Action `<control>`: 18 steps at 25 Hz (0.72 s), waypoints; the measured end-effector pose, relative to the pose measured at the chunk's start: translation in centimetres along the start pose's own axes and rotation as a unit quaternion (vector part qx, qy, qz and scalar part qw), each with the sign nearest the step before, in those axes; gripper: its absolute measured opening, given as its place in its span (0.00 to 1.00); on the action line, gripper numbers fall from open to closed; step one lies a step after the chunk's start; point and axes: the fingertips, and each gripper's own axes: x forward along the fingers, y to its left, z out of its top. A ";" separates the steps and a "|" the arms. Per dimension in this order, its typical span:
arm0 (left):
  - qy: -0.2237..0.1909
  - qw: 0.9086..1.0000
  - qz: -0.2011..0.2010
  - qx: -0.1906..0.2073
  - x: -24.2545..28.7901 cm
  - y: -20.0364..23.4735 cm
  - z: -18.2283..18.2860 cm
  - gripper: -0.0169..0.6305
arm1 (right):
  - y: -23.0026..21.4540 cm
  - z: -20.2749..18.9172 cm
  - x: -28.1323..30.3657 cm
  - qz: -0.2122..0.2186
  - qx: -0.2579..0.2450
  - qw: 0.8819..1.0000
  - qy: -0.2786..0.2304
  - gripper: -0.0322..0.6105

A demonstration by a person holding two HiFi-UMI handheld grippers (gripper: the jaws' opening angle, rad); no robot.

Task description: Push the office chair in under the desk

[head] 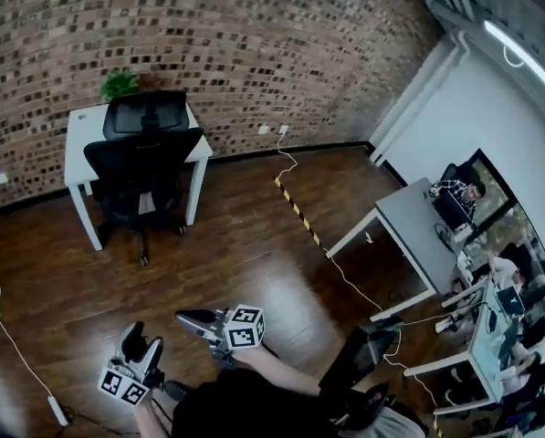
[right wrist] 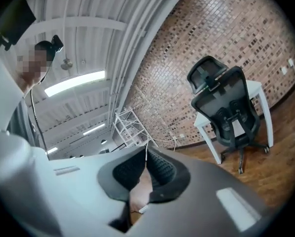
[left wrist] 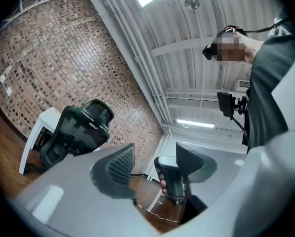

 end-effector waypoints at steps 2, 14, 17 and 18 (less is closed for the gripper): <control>0.008 1.000 -0.022 0.004 1.6 -3.0 -1.5 0.57 | 1.5 -0.3 -2.9 0.005 -0.038 0.999 0.007 0.05; 0.053 0.996 -0.067 0.015 13.0 -14.8 -12.7 0.57 | -1.9 -0.7 -21.7 0.019 -0.065 0.997 -0.033 0.05; 0.098 0.993 -0.047 0.042 13.3 -29.0 -10.6 0.57 | 6.5 3.2 -31.3 0.020 -0.032 0.996 -0.081 0.05; 0.112 0.992 -0.032 0.051 12.6 -31.2 -9.3 0.57 | 8.3 4.6 -32.3 0.017 -0.019 0.995 -0.096 0.05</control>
